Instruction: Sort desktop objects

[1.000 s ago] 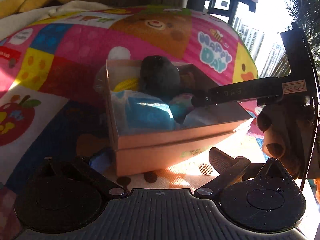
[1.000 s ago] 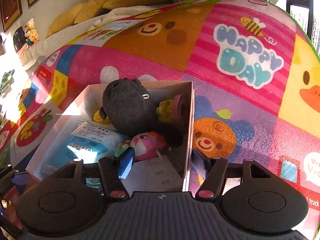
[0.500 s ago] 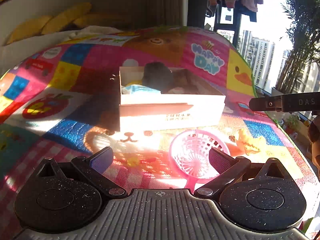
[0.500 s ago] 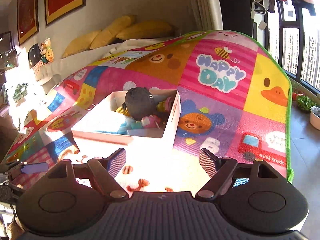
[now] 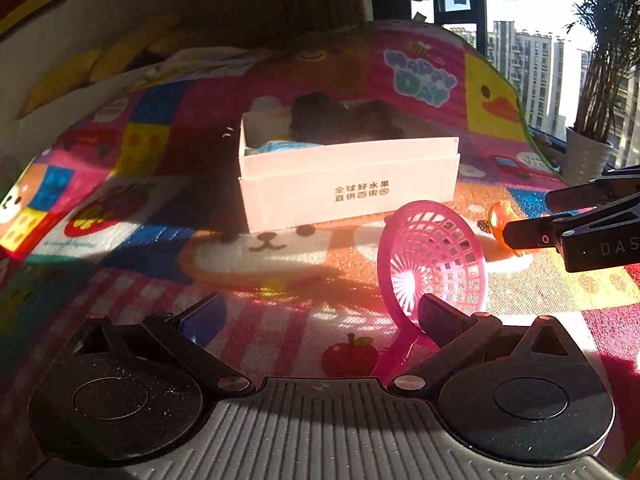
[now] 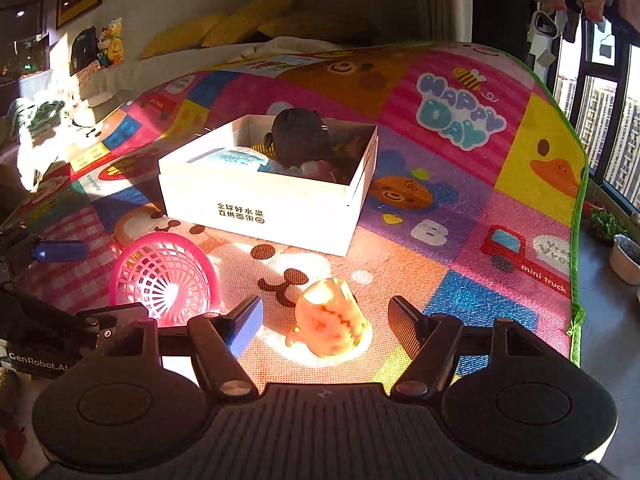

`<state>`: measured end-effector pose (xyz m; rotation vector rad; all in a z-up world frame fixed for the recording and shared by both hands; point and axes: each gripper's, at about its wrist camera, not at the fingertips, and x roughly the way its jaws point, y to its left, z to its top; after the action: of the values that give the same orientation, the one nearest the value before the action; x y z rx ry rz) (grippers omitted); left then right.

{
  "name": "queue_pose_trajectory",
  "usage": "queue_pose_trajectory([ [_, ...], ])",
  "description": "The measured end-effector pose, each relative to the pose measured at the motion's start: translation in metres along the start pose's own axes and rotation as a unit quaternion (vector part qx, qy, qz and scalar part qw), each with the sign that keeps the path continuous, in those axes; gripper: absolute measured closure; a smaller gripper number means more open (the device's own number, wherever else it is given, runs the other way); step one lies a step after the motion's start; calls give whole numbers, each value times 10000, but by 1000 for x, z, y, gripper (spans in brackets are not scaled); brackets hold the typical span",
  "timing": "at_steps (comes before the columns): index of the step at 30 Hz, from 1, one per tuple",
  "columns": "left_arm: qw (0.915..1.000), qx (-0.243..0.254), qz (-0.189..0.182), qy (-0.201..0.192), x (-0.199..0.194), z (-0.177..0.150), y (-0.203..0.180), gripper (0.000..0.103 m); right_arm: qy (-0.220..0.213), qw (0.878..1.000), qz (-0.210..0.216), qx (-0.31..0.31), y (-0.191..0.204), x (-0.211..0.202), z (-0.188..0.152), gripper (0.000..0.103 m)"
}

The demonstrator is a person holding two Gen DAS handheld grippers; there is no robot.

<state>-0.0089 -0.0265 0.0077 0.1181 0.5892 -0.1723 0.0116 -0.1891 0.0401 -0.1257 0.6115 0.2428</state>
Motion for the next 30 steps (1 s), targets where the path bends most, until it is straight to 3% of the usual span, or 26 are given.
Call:
queue_pose_trajectory([
  [3, 9999, -27, -11, 143, 4, 0, 1, 0, 166, 9998, -57, 41, -4, 8, -2, 36],
  [8, 9988, -348, -180, 291, 9, 0, 11, 0, 393, 9992, -61, -35, -4, 13, -10, 61],
  [13, 9979, -502, -237, 348, 10, 1, 15, 0, 436, 9985, 309, -78, 4, 0, -13, 61],
  [19, 9976, -443, -354, 403, 9, 2, 16, 0, 237, 9992, 317, -84, 5, -18, -18, 61],
  [21, 9970, -371, -470, 488, 7, 4, 14, 0, 183, 9996, 190, -67, 4, -21, -21, 59],
  [24, 9971, -50, -661, 361, -6, 4, 7, 0, 146, 9999, 5, -3, 0, -24, -25, 46],
  [26, 9968, 428, -598, 325, -17, 1, -3, 0, 108, 9999, -25, 72, -3, -27, -27, 36],
  [30, 9953, 792, -448, 330, -26, -5, -15, 0, 31, 9998, -62, 175, -7, -31, -31, 28],
])
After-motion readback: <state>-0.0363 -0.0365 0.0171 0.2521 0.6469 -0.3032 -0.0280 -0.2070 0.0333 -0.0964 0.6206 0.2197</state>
